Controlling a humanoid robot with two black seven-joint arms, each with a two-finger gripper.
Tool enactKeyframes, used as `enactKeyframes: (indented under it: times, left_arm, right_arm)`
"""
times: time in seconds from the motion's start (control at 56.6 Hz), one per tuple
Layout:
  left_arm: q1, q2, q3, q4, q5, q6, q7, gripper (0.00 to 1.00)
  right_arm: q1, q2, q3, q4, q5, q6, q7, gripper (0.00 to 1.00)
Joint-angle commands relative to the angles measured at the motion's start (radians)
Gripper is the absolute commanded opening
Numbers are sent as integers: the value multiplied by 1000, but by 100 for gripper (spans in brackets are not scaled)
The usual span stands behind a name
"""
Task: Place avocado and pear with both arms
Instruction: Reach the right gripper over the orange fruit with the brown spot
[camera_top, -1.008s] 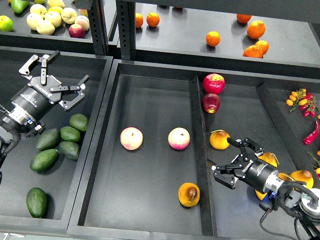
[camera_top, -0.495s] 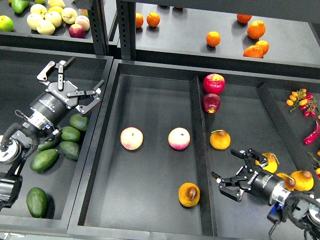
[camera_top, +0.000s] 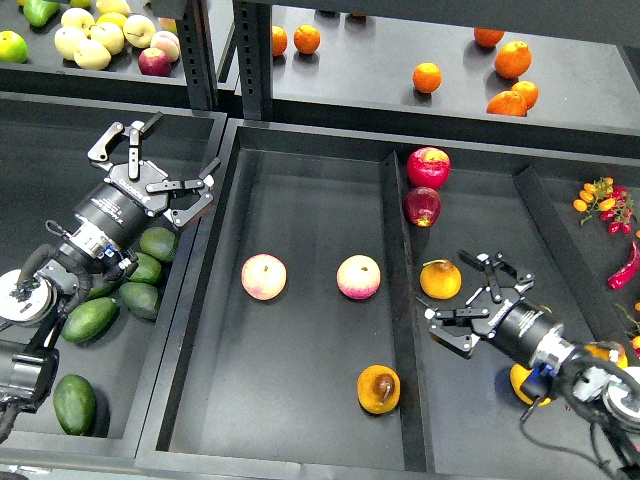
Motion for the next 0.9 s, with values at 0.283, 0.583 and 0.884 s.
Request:
enactKeyframes:
  times: [0.283, 0.583, 0.884]
  left_arm:
    - [-3, -19, 11, -1, 0, 0, 0, 99]
    - [0, -31, 5, -3, 37, 0, 0, 99]
    - [3, -46, 6, -10, 38, 0, 0, 99]
  right_arm:
    - [381, -297, -673, -6, 8, 196, 0, 100]
    - [370, -157, -739, -52, -26, 192, 0, 100]
    - [370, -72, -782, -133, -84, 190, 0, 100]
